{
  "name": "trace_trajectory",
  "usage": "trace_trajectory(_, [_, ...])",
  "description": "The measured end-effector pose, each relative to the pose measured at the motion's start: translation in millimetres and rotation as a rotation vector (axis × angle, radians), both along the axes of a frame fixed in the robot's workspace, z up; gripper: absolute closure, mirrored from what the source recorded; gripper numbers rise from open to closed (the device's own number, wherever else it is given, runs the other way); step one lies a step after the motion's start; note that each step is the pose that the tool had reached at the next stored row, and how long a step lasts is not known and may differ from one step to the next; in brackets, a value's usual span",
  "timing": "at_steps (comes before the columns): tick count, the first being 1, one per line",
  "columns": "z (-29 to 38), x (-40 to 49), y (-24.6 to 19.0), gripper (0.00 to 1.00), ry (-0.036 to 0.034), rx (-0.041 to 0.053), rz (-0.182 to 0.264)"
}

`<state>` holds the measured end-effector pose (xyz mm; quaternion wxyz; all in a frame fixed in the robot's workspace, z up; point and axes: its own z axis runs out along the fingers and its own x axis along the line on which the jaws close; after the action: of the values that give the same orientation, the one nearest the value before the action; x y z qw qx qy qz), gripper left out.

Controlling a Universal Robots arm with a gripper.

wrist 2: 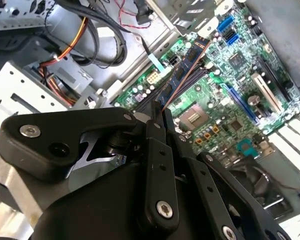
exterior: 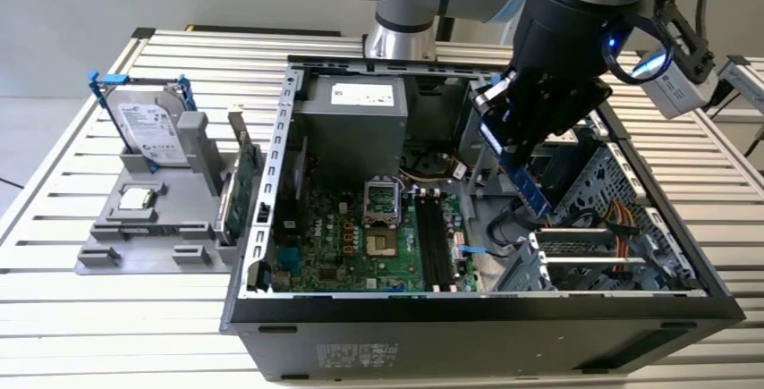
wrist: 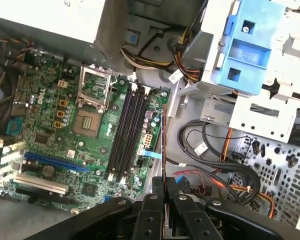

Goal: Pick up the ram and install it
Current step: 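Insert the ram into the slot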

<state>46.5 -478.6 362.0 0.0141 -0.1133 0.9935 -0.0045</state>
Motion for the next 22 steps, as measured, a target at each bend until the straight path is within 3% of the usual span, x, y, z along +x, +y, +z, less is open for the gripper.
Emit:
trace_trajectory(3, [-0.3,0.0,0.0,1.00,0.0000,0.0000,-0.032])
trace_trajectory(8, [-0.6,0.0,0.0,1.00,0.0000,0.0000,-0.036])
trace_trajectory(15, [-1.7,0.0,0.0,1.00,0.0000,0.0000,-0.108])
trace_trajectory(22, [-3.3,0.0,0.0,1.00,0.0000,0.0000,-0.112])
